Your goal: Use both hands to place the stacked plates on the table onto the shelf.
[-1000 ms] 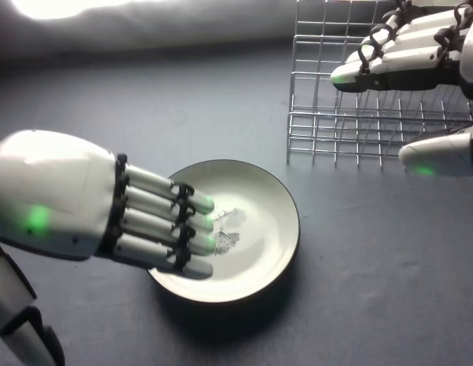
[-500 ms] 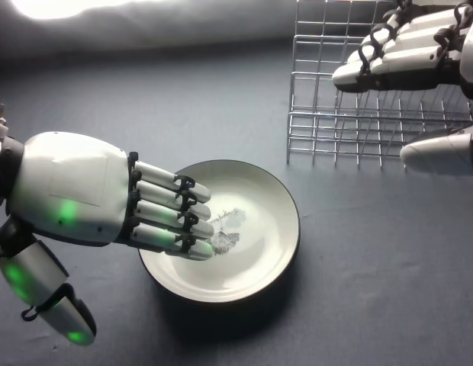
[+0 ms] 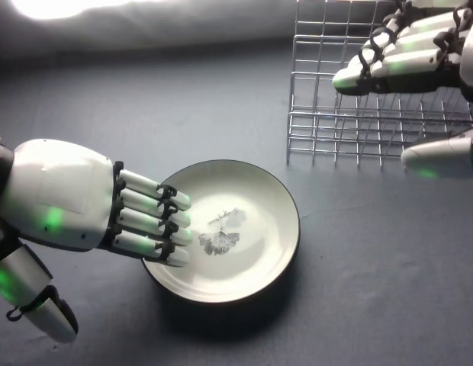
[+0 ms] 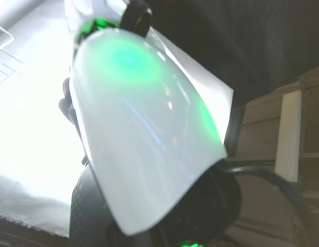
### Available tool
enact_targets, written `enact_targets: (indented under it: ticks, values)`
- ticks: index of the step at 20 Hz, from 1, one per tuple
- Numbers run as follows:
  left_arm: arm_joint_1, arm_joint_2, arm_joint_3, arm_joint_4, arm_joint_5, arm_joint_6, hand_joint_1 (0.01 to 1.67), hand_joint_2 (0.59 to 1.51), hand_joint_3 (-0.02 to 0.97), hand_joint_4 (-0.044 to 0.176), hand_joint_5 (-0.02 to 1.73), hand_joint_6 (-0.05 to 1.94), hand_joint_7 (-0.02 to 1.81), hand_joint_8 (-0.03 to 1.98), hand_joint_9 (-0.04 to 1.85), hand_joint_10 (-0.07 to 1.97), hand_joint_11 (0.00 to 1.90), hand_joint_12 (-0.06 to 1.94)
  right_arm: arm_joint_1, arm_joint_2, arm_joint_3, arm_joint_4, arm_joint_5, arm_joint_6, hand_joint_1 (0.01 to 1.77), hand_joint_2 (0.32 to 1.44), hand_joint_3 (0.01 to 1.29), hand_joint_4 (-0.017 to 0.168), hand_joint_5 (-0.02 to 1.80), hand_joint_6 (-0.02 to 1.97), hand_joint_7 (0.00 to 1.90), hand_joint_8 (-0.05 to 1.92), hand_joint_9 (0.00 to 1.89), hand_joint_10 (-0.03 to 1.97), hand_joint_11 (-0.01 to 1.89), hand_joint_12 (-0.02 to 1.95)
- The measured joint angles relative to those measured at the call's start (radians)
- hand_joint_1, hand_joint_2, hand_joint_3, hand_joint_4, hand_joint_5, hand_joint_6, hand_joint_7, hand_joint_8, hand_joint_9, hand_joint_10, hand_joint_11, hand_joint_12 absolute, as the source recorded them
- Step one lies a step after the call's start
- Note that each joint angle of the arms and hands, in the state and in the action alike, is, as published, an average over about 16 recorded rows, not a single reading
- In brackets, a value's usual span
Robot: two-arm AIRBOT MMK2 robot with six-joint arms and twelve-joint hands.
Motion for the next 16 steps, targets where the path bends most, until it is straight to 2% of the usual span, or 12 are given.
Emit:
enact_targets:
  ticks: [6,9,13,16]
  values:
    - [0.031,-0.008,0.017,0.005,0.006,0.03,0.02,1.059,0.021,0.0,0.01,0.01,0.02,0.01,0.02,0.02,0.01,0.0,-0.011,0.005,-0.001,-0.009,0.017,-0.002,0.19,1.32,0.01,0.004,0.28,0.01,0.32,0.0,0.33,0.0,0.02,0.8]
    - [0.044,-0.013,0.024,0.004,0.012,0.043,0.02,1.063,0.022,-0.002,0.01,0.0,0.02,0.01,0.02,0.02,0.01,0.0,-0.018,0.007,-0.001,-0.013,0.025,-0.002,0.29,1.28,0.01,0.005,0.26,0.01,0.29,0.0,0.31,0.0,0.02,0.82]
    - [0.058,-0.023,0.036,0.004,0.02,0.056,0.02,1.066,0.022,-0.004,0.0,0.0,0.01,0.01,0.02,0.02,0.02,0.0,-0.03,0.007,-0.001,-0.014,0.03,-0.003,0.46,1.22,0.01,0.028,0.22,0.01,0.27,0.0,0.3,0.0,0.02,0.85]
    - [0.068,-0.032,0.046,0.006,0.025,0.063,0.02,1.067,0.022,-0.006,0.0,-0.01,0.01,0.0,0.02,0.02,0.02,0.0,-0.042,0.002,0.0,-0.014,0.031,-0.003,0.55,1.19,0.01,0.025,0.2,0.01,0.24,0.0,0.28,0.0,0.02,0.86]
